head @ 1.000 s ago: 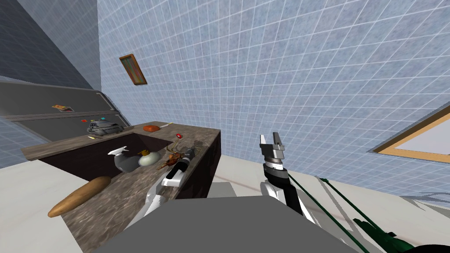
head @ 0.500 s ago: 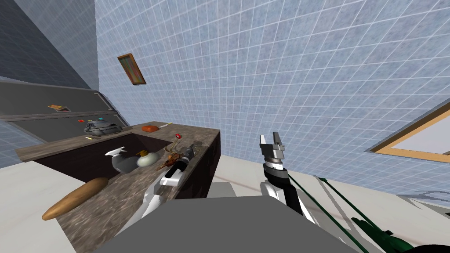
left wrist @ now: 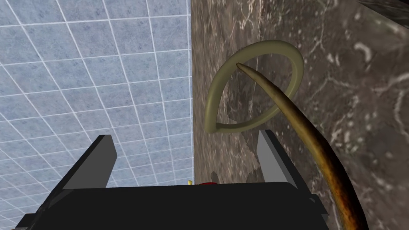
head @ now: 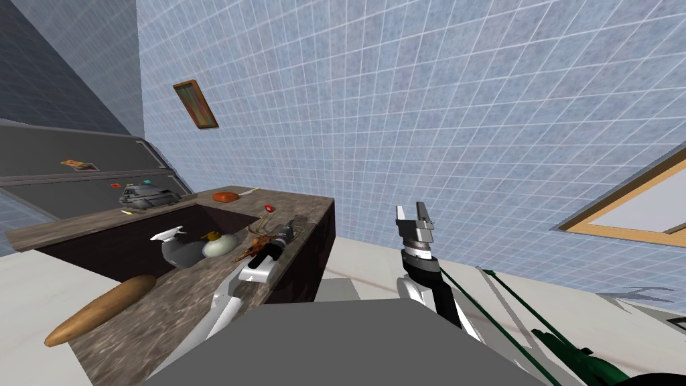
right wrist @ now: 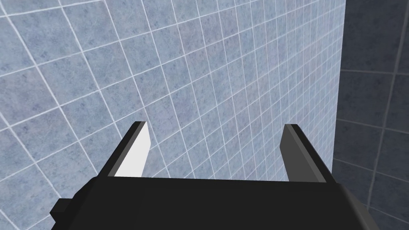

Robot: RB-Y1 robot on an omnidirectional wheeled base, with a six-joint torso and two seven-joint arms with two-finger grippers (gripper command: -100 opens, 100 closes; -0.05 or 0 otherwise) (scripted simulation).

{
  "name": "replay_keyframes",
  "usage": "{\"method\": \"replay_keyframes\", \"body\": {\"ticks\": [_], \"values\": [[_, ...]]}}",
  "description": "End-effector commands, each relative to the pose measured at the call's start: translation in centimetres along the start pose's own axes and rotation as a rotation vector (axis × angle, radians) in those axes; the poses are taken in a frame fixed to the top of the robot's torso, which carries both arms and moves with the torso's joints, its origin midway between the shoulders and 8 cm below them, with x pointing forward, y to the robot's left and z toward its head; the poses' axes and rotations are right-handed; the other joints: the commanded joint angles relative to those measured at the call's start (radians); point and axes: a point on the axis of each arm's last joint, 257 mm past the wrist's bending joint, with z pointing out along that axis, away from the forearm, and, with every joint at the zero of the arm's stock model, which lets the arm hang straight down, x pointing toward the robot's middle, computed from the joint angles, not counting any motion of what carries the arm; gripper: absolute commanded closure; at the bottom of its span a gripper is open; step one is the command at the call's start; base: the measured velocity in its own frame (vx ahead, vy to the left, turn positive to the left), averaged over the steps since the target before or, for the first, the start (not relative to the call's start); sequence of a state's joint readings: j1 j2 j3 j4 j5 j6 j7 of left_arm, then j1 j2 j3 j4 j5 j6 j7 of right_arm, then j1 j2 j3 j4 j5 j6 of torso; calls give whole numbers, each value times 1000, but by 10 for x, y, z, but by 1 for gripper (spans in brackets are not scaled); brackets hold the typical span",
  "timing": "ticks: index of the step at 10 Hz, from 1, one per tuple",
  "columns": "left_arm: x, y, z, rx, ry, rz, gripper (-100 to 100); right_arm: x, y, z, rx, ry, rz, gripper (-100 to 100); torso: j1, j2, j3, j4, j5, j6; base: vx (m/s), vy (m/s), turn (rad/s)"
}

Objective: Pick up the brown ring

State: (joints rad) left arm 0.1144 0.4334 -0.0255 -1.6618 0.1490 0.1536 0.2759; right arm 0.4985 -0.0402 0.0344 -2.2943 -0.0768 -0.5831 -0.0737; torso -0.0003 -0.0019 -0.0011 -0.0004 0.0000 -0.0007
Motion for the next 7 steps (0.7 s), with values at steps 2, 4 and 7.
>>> {"method": "replay_keyframes", "body": {"ticks": [2,4,7], "values": [[-6,1,-2,-39,-7,10,-100,0,0,0,0,0,0,0,0,0,0,0,0,0,11,-18,-23],[-11,2,-3,-66,-11,17,-100,0,0,0,0,0,0,0,0,0,0,0,0,0,13,-17,-21],[-17,3,-6,-104,-19,28,-100,0,0,0,0,0,0,0,0,0,0,0,0,0,15,-16,-20]]}}
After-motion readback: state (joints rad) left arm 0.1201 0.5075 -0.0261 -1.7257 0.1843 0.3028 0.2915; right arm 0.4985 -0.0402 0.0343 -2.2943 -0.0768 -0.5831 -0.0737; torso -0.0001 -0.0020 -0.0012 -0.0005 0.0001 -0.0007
